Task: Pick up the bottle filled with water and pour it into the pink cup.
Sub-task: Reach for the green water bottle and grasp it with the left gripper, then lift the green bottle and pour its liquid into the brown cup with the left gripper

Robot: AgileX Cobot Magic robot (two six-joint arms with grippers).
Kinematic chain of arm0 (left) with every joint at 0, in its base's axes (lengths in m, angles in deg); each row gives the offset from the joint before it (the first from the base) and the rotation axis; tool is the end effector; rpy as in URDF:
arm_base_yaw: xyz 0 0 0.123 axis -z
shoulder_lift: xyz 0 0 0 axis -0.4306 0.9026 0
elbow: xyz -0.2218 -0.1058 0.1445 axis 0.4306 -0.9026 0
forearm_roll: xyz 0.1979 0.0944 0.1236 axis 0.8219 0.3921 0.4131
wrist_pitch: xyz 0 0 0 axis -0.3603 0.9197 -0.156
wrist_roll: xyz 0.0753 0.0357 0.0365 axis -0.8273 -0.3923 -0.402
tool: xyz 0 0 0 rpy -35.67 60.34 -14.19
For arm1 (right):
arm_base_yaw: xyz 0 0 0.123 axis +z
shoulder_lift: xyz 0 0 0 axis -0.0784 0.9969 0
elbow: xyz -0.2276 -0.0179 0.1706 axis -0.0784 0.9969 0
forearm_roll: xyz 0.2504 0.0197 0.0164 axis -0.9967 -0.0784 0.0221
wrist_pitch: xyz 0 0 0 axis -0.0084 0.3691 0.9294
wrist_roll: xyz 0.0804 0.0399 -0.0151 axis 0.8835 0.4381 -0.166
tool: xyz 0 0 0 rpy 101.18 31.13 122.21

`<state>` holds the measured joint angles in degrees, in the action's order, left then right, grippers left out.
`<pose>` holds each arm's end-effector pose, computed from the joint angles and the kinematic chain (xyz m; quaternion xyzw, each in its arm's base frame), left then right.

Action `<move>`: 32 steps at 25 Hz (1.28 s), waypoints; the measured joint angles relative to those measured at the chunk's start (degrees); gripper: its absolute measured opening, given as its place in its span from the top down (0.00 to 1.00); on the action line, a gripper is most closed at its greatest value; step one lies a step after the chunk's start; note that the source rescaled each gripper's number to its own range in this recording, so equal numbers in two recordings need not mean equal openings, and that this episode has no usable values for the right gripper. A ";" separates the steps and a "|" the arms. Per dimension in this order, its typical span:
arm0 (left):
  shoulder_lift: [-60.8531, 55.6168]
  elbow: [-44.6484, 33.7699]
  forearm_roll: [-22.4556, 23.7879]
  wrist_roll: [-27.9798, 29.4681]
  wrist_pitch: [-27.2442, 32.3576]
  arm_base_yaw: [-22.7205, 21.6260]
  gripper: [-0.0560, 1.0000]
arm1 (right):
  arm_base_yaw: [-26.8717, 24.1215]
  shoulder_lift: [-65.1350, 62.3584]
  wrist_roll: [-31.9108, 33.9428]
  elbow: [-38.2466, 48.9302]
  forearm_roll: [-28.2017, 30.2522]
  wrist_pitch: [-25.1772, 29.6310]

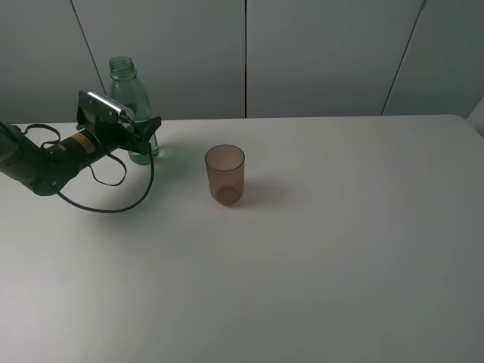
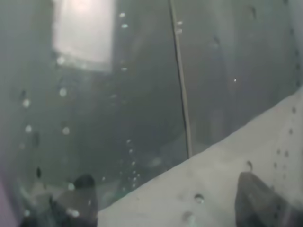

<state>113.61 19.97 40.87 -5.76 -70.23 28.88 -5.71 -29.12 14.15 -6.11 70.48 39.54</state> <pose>0.4165 -0.0685 0.0597 0.2469 0.6785 -0.1470 0.6761 -0.0071 -0.0028 0.2753 0.0257 0.8605 -0.0146 0.5086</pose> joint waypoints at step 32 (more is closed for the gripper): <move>-6.35 22.96 27.43 -1.89 2.42 1.42 0.95 | 0.00 0.00 0.00 0.00 0.00 0.00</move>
<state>107.26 42.93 68.30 -7.65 -67.82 30.30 -5.71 -29.12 14.15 -6.11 70.48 39.54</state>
